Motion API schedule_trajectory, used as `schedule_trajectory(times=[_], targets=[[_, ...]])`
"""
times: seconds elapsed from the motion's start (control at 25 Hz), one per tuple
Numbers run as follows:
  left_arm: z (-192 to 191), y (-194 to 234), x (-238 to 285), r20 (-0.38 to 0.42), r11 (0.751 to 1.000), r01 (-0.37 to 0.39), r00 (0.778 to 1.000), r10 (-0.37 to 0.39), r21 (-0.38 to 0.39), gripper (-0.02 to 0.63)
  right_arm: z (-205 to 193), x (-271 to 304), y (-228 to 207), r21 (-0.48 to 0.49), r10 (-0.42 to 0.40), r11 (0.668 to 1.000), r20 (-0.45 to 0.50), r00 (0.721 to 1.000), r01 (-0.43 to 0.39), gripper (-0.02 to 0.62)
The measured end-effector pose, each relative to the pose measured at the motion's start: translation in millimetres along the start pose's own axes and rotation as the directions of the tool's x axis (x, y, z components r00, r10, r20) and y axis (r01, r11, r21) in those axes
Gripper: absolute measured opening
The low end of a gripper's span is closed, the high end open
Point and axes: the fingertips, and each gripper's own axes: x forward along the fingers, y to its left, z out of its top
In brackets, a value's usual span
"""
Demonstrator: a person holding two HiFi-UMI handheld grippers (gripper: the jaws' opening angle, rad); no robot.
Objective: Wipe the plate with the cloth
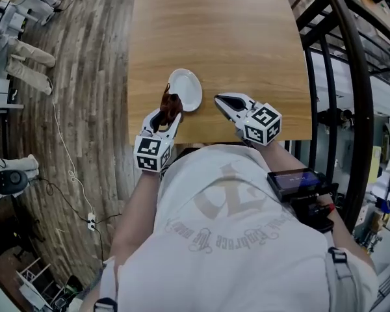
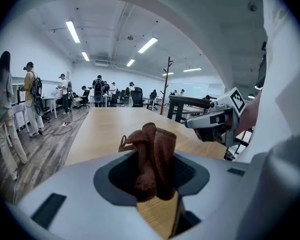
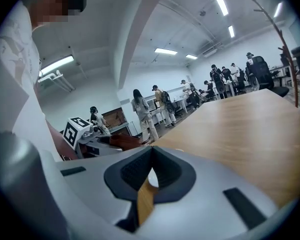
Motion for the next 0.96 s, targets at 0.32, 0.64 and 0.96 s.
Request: schedule_trajectory(times=[0.32, 0.64, 0.96], targets=[[-17.4, -8.3, -10.6, -0.002, 1.0, 0.013, 1.0, -0.013, -0.024, 0.17, -9.1, -9.8, -5.6, -0.002, -0.024, 1.0, 0.002, 1.0, 0.024, 0.014], [-13.8, -10.0, -0.5, -0.003, 0.999, 0.033, 0.999, -0.033, -0.015, 0.17, -9.0, -8.5, -6.7, -0.014, -0.025, 1.0, -0.006, 1.0, 0.025, 0.014], [-37.7, -15.0, -45.9, 0.0, 0.999, 0.033, 0.999, -0.033, -0.012, 0.17, -25.6, -11.0, 44.7, -0.031, -0.028, 0.999, -0.003, 1.0, 0.028, 0.014]])
